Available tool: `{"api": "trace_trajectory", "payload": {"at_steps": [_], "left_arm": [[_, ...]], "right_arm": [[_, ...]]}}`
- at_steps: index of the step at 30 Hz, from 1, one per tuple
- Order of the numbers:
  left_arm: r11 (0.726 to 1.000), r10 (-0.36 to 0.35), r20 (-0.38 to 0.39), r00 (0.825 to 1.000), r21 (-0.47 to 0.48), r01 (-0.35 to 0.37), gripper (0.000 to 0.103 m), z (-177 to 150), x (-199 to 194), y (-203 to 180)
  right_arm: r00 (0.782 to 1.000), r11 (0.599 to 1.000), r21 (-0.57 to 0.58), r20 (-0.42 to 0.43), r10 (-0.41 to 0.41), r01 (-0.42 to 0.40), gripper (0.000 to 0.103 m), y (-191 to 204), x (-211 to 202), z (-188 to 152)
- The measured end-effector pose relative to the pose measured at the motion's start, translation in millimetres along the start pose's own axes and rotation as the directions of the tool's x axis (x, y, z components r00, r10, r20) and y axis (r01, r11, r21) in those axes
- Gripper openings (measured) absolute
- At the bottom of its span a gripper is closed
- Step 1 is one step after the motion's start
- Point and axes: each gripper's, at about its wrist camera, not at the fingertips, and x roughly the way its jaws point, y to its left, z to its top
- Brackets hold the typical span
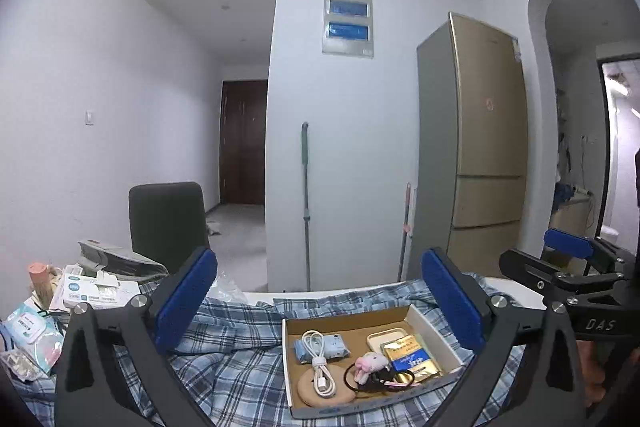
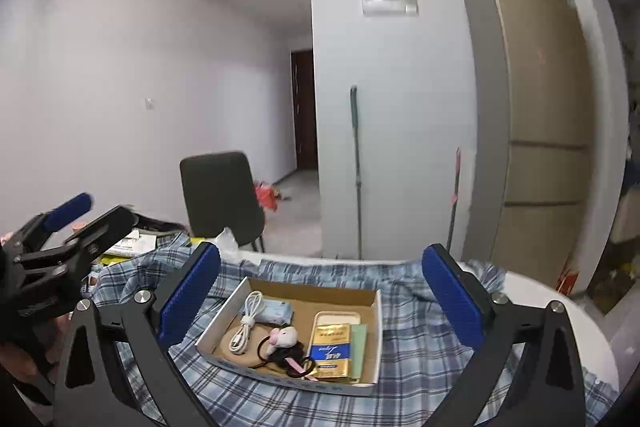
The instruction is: Organize soft objects
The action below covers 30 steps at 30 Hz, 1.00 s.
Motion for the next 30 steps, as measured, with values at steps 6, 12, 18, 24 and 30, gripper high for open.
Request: {"api": "trace_trajectory", "payload": {"at_steps": [6,12,18,24,30], "left_arm": [[1.0,0.003,0.049,0.999,0.024,-0.004,0.103,-15,-27,1],[1.0,-0.001,0.042,0.999,0.016,0.0,0.103,-41,-34,-1],[0.999,-0.005,0.061,0.998,0.036,0.003,0.103,-68,-32,-6],[0.99,0.005,0.056,0.998,0.141,-0.013,0.103,-96,-26,-18],[0.992,-0.001,0.071,0.997,0.127,-0.008,0.103,-97,-28,-16]], "right_arm": [[0.99,0.997,-0.038,0.129,-0.061,0.067,0.102,2,-33,-19],[0.983,0.995,-0.073,0.171,-0.059,0.072,0.102,7,-47,-39],[0.985,0.995,-0.053,0.161,-0.069,0.078,0.102,-3,-45,-62],[0.982,0.996,-0.038,0.173,-0.07,0.078,0.102,-14,-38,-90],[0.981,0.996,-0.029,0.178,-0.079,0.086,0.102,-17,-38,-97]]}}
